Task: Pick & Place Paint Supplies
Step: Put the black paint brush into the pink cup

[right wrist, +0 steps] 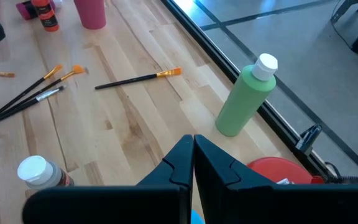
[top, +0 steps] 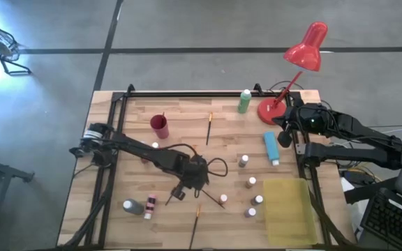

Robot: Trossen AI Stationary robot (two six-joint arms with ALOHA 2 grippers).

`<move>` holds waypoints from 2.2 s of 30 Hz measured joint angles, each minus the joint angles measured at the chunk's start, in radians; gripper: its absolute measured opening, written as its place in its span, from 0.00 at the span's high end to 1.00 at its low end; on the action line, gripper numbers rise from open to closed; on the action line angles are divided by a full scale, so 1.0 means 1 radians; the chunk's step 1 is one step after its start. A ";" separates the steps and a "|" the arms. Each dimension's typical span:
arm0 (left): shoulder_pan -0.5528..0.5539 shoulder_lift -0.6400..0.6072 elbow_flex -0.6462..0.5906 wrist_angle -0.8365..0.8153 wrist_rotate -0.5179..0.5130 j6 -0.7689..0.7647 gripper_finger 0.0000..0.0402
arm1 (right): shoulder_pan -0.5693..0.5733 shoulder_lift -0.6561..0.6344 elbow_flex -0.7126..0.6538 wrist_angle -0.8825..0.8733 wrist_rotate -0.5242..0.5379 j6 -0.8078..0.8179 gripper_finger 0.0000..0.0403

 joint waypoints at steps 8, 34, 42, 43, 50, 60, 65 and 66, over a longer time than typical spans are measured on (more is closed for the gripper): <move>0.005 -0.001 0.124 -0.226 -0.066 0.045 1.00 | 0.000 0.000 0.000 0.000 0.000 -0.001 0.98; 0.022 -0.004 0.506 -0.952 -0.680 0.062 1.00 | 0.000 0.000 0.000 0.000 0.000 -0.001 0.98; 0.024 -0.076 0.536 -0.967 -0.734 0.044 1.00 | 0.000 0.000 0.000 0.000 0.000 0.000 0.98; 0.024 -0.089 0.536 -0.968 -0.742 0.038 1.00 | 0.000 0.000 0.000 0.000 0.000 0.000 0.98; 0.038 -0.225 0.535 -0.967 -0.758 -0.035 1.00 | 0.000 0.000 0.000 0.000 0.000 0.001 0.98; 0.130 -0.412 0.506 -0.967 -0.748 -0.057 1.00 | 0.000 0.000 0.000 0.000 0.000 0.000 0.98; 0.232 -0.485 0.421 -0.967 -0.709 -0.036 1.00 | 0.000 0.000 0.000 0.000 0.000 0.000 0.98; 0.251 -0.496 0.400 -0.967 -0.701 -0.026 1.00 | 0.000 0.000 0.000 0.000 0.000 0.001 0.98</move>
